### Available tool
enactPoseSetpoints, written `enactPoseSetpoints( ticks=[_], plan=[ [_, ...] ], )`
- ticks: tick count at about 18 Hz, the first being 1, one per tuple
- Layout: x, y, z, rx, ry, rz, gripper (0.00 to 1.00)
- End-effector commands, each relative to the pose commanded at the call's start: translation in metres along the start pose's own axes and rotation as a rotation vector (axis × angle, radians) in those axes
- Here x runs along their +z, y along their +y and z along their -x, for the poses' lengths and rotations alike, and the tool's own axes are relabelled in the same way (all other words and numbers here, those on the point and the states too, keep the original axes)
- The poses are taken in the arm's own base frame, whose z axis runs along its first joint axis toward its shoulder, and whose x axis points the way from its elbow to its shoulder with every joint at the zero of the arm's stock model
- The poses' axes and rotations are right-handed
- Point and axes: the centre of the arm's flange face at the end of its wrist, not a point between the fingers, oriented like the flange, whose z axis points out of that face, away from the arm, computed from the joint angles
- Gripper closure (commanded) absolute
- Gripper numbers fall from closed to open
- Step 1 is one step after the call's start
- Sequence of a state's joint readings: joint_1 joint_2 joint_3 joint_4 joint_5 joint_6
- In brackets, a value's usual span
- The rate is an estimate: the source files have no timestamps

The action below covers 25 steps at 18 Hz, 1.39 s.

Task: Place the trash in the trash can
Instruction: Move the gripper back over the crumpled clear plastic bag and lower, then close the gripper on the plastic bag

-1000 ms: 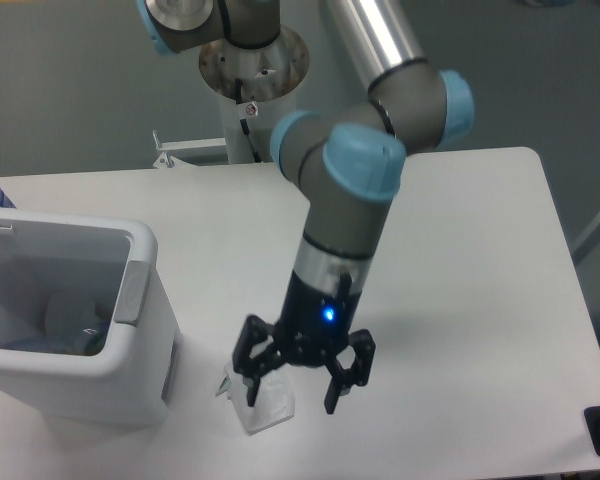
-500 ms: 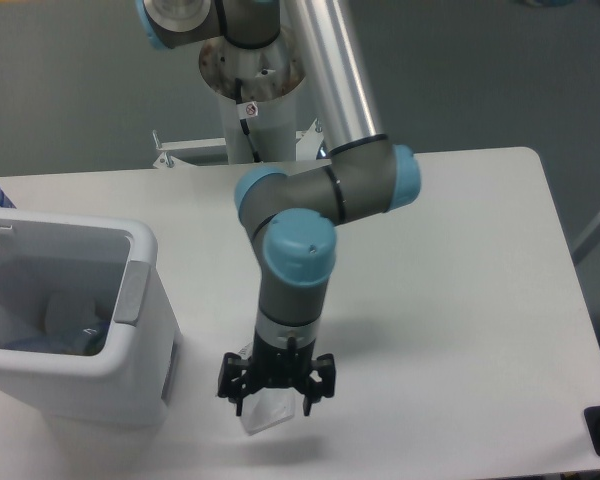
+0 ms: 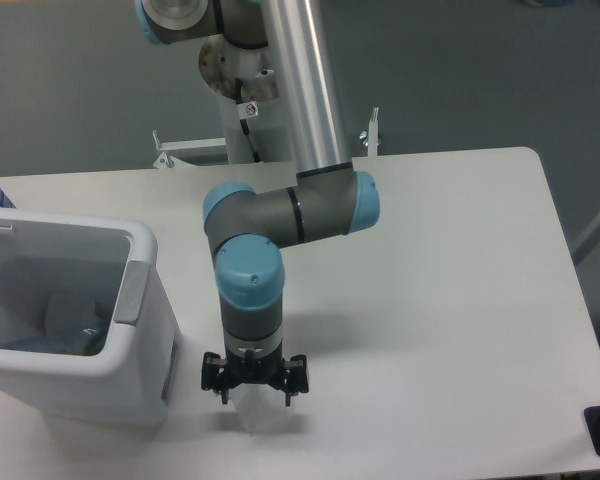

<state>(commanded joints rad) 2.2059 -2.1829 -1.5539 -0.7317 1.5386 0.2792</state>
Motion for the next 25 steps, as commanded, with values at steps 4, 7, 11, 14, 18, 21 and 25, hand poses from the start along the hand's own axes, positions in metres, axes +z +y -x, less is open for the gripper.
enactPoseSetpoints(
  ticks=[4, 7, 11, 14, 18, 21, 25],
  plan=[
    [-0.002, 0.000, 0.000, -0.009, 0.004, -0.003, 0.72],
    [0.000, 0.002, -0.001, -0.014, 0.004, 0.004, 0.90],
    [0.000, 0.003, -0.001, -0.019, 0.004, 0.004, 0.96],
    [-0.005, -0.001, -0.001, -0.018, 0.005, -0.009, 0.97],
    [-0.022, -0.018, 0.005, -0.065, 0.012, -0.058, 0.97],
    [-0.047, -0.040, 0.026, -0.158, 0.062, -0.135, 0.97],
    [-0.086, -0.058, 0.045, -0.233, 0.115, -0.222, 0.97]
  ],
)
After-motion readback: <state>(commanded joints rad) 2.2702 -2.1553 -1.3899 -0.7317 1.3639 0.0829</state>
